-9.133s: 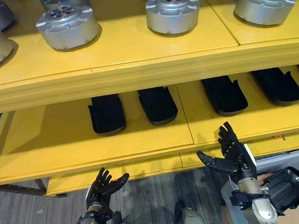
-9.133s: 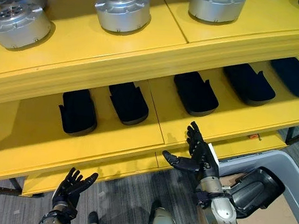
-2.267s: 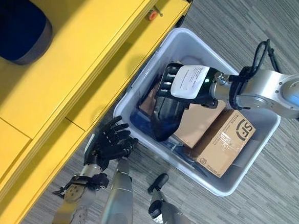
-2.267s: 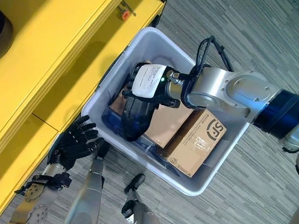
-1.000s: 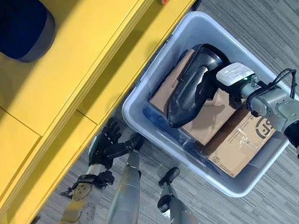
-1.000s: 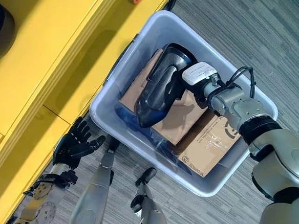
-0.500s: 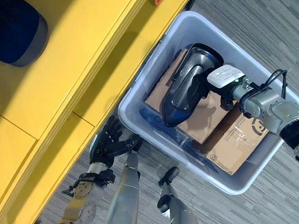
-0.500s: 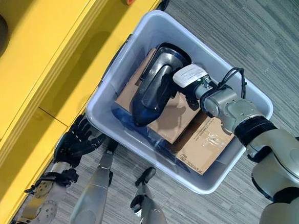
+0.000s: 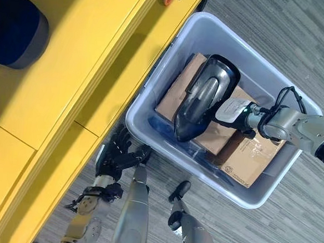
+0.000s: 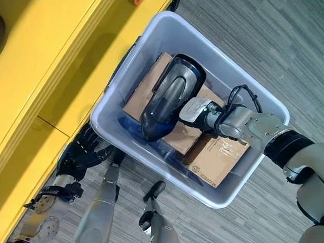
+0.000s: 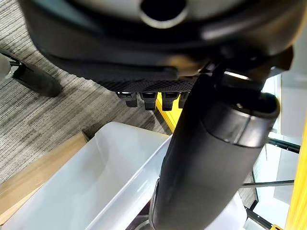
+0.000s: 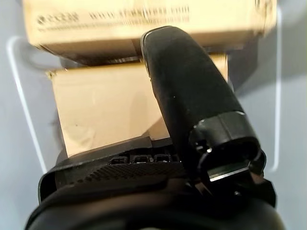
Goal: Move parts from the plastic box to the shelf.
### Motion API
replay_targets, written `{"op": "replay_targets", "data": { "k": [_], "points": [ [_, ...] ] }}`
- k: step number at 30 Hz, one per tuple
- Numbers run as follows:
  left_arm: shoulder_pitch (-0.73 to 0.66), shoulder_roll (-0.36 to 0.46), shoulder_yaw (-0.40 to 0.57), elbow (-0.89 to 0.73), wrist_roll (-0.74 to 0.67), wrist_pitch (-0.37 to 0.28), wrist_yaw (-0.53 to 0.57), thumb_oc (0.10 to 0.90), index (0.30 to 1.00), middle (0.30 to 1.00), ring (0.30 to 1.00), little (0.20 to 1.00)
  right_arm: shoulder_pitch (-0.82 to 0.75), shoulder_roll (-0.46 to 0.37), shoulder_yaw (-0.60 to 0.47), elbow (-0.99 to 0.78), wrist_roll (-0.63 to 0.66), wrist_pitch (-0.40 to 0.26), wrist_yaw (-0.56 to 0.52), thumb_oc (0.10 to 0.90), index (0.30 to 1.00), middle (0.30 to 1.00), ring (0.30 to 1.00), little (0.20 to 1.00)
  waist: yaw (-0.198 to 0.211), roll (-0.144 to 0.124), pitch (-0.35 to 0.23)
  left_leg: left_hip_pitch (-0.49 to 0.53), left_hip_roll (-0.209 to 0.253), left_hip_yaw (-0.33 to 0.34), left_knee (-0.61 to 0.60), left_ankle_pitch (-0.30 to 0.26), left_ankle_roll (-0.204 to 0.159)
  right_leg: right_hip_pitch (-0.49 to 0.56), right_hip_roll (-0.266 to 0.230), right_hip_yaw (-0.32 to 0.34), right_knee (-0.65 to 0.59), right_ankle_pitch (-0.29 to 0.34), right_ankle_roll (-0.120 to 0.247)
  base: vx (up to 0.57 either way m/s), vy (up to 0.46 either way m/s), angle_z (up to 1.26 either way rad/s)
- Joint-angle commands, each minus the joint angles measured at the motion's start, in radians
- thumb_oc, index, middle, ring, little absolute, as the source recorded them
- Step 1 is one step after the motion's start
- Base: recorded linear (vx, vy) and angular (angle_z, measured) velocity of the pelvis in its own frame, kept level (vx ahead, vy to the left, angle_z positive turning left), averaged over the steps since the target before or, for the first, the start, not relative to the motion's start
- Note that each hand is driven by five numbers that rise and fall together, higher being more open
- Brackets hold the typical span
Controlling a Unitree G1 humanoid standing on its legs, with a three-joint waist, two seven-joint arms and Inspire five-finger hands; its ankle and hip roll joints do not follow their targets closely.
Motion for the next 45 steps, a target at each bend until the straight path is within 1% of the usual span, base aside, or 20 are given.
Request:
{"op": "replay_targets", "data": {
  "k": [1,2,8,13,14,20,21,23,25,32,34,36,37,39,41,45],
  "points": [
    [0.031,0.054,0.036,-0.102,-0.007,-0.06,-0.034,0.9,1.0,1.0,1.0,1.0,-0.12,-0.135,0.056,-0.035,-0.012,-0.01,0.019,0.9,1.0,1.0,1.0,1.0,0.004,-0.078,-0.007,0.096,0.013,0.029,-0.061,-0.041,-0.042,0.074,-0.041,0.046,-0.001,0.009,0.071,0.0,0.0,0.0],
    [0.035,0.059,0.037,-0.104,-0.007,-0.057,-0.035,0.9,1.0,1.0,1.0,1.0,-0.113,-0.153,0.056,-0.041,-0.009,-0.014,0.019,0.9,1.0,1.0,1.0,1.0,0.001,-0.082,-0.009,0.099,0.012,0.028,-0.062,-0.041,-0.042,0.074,-0.04,0.046,-0.001,0.01,0.071,0.0,0.0,0.0],
    [0.042,0.065,0.045,-0.108,-0.004,-0.053,-0.039,0.9,1.0,1.0,1.0,1.0,-0.102,-0.199,0.056,-0.045,-0.003,-0.015,0.017,0.9,1.0,1.0,1.0,1.0,-0.004,-0.094,-0.011,0.102,0.015,0.027,-0.063,-0.043,-0.042,0.075,-0.038,0.048,-0.001,0.01,0.071,0.0,0.0,0.0],
    [0.047,0.064,0.052,-0.105,-0.009,-0.053,-0.039,0.9,1.0,1.0,1.0,1.0,-0.101,-0.217,0.056,-0.034,-0.007,-0.012,0.01,0.9,1.0,1.0,1.0,1.0,-0.006,-0.099,-0.013,0.105,0.015,0.031,-0.063,-0.044,-0.042,0.076,-0.036,0.051,-0.001,0.012,0.071,0.0,0.0,0.0],
    [0.048,0.07,0.055,-0.105,-0.009,-0.051,-0.04,0.9,1.0,1.0,1.0,1.0,-0.105,-0.222,0.056,-0.031,-0.016,-0.01,0.006,0.9,1.0,1.0,1.0,1.0,-0.004,-0.105,-0.014,0.107,0.016,0.032,-0.063,-0.044,-0.042,0.078,-0.035,0.052,-0.001,0.013,0.071,0.0,0.0,0.0],
    [0.054,0.091,0.059,-0.107,-0.006,-0.05,-0.043,0.9,1.0,1.0,1.0,1.0,-0.129,-0.235,0.056,-0.038,-0.026,-0.009,0.004,0.9,1.0,1.0,1.0,1.0,-0.001,-0.121,-0.017,0.113,0.016,0.034,-0.064,-0.045,-0.042,0.079,-0.035,0.054,-0.001,0.015,0.072,0.0,0.0,0.0],
    [0.057,0.1,0.061,-0.105,-0.005,-0.048,-0.043,0.9,1.0,1.0,1.0,1.0,-0.139,-0.244,0.056,-0.052,-0.025,-0.012,0.002,0.9,1.0,1.0,1.0,1.0,0.0,-0.128,-0.02,0.115,0.015,0.035,-0.064,-0.046,-0.042,0.08,-0.035,0.056,-0.001,0.015,0.073,0.0,0.0,0.0],
    [0.058,0.102,0.061,-0.102,-0.005,-0.047,-0.044,0.9,1.0,1.0,1.0,1.0,-0.145,-0.246,0.056,-0.059,-0.022,-0.012,0.002,0.9,1.0,1.0,1.0,1.0,-0.001,-0.132,-0.021,0.117,0.015,0.035,-0.064,-0.046,-0.042,0.081,-0.037,0.055,-0.001,0.017,0.074,0.0,0.0,0.0],
    [0.057,0.122,0.063,-0.102,-0.008,-0.045,-0.048,0.9,1.0,1.0,1.0,1.0,-0.153,-0.255,0.056,-0.066,-0.026,-0.015,0.006,0.9,1.0,1.0,1.0,1.0,0.001,-0.142,-0.025,0.121,0.013,0.038,-0.065,-0.048,-0.041,0.083,-0.038,0.056,-0.001,0.019,0.077,-0.02,0.021,-0.04],
    [0.062,0.139,0.075,-0.095,-0.013,-0.044,-0.052,0.9,1.0,1.0,1.0,1.0,-0.167,-0.275,0.056,-0.082,-0.037,-0.016,0.009,0.9,1.0,1.0,1.0,1.0,0.001,-0.159,-0.032,0.126,0.013,0.043,-0.067,-0.05,-0.04,0.082,-0.041,0.062,-0.001,0.026,0.08,-0.01,0.021,-0.06],
    [0.072,0.154,0.089,-0.089,-0.012,-0.041,-0.053,0.9,1.0,1.0,1.0,1.0,-0.198,-0.284,0.056,-0.102,-0.046,-0.019,0.001,0.9,1.0,1.0,1.0,1.0,-0.003,-0.171,-0.042,0.133,0.012,0.05,-0.067,-0.053,-0.038,0.082,-0.043,0.068,-0.001,0.03,0.082,-0.01,0.037,-0.1],
    [0.072,0.154,0.089,-0.089,-0.012,-0.041,-0.053,0.9,1.0,1.0,1.0,1.0,-0.198,-0.284,0.056,-0.102,-0.046,-0.019,0.001,0.9,1.0,1.0,1.0,1.0,-0.003,-0.171,-0.042,0.133,0.012,0.05,-0.067,-0.053,-0.038,0.081,-0.043,0.068,-0.001,0.03,0.082,-0.01,0.021,-0.12],
    [0.081,0.163,0.098,-0.089,-0.018,-0.041,-0.054,0.9,1.0,1.0,1.0,1.0,-0.224,-0.287,0.056,-0.105,-0.056,-0.018,-0.011,0.9,1.0,1.0,1.0,1.0,-0.005,-0.184,-0.048,0.136,0.012,0.053,-0.067,-0.055,-0.036,0.081,-0.044,0.074,-0.001,0.032,0.083,-0.01,0.031,-0.06],
    [0.085,0.17,0.101,-0.089,-0.019,-0.039,-0.055,0.9,1.0,1.0,1.0,1.0,-0.241,-0.288,0.056,-0.11,-0.058,-0.016,-0.014,0.9,1.0,1.0,1.0,1.0,-0.006,-0.192,-0.05,0.137,0.011,0.055,-0.067,-0.056,-0.035,0.081,-0.044,0.077,-0.001,0.032,0.084,-0.01,0.017,-0.01],
    [0.09,0.18,0.109,-0.091,-0.021,-0.039,-0.056,0.9,1.0,1.0,1.0,1.0,-0.261,-0.287,0.056,-0.12,-0.062,-0.015,-0.014,0.9,1.0,1.0,1.0,1.0,-0.005,-0.205,-0.052,0.137,0.011,0.055,-0.066,-0.056,-0.035,0.083,-0.045,0.075,-0.001,0.032,0.084,0.0,0.0,0.0],
    [0.09,0.178,0.111,-0.083,-0.023,-0.04,-0.055,0.9,1.0,1.0,1.0,1.0,-0.279,-0.289,0.056,-0.133,-0.053,-0.011,-0.021,0.9,1.0,1.0,1.0,1.0,-0.013,-0.209,-0.059,0.138,0.009,0.055,-0.067,-0.056,-0.034,0.084,-0.044,0.077,-0.001,0.03,0.084,0.0,0.0,0.0]
  ]
}}
